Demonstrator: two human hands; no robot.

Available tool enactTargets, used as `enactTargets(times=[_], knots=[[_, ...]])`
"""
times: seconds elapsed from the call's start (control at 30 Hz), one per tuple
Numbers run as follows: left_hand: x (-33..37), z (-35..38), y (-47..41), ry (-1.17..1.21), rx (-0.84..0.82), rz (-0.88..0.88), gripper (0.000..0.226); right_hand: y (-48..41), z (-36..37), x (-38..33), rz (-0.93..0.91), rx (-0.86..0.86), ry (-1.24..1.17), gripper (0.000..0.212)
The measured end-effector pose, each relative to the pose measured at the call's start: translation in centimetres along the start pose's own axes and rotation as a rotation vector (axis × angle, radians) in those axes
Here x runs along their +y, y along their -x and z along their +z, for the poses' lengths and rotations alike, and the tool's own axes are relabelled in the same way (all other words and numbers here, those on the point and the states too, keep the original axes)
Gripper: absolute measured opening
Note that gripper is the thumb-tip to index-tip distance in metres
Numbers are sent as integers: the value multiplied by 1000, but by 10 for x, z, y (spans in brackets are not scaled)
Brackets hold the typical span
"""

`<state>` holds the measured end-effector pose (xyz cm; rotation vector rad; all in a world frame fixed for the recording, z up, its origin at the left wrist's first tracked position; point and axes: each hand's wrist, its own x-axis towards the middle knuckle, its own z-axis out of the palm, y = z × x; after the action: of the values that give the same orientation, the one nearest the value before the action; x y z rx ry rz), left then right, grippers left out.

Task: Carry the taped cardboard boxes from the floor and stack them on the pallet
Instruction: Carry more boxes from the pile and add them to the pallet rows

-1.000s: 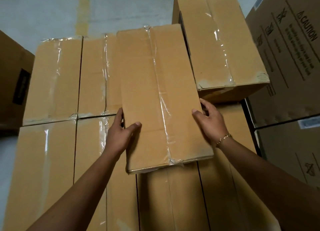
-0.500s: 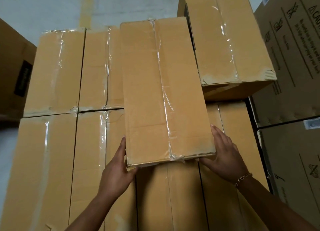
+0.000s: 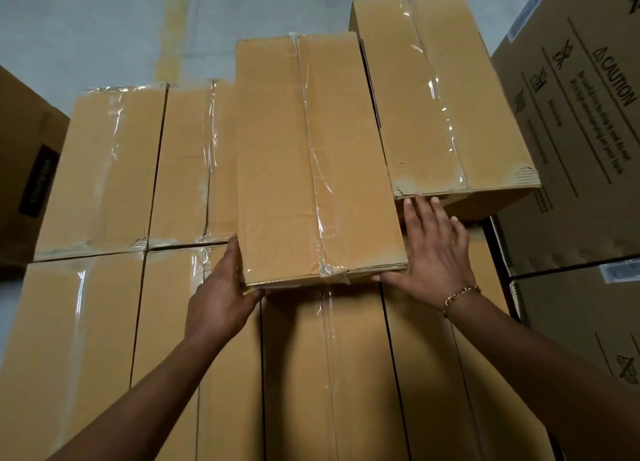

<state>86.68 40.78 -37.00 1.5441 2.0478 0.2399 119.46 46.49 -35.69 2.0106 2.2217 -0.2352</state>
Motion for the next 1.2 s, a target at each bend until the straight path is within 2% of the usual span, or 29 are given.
enactTargets(times=[0.3, 0.77, 1.2], knots=[[19, -7, -59, -102, 49, 50, 105, -65, -24, -2, -18, -28, 66, 139], [32, -13, -111, -117, 81, 61, 102, -102, -38, 4, -94, 74, 63, 81], [32, -14, -125, -96, 60, 81, 102, -109, -36, 2, -87, 100, 20, 62]])
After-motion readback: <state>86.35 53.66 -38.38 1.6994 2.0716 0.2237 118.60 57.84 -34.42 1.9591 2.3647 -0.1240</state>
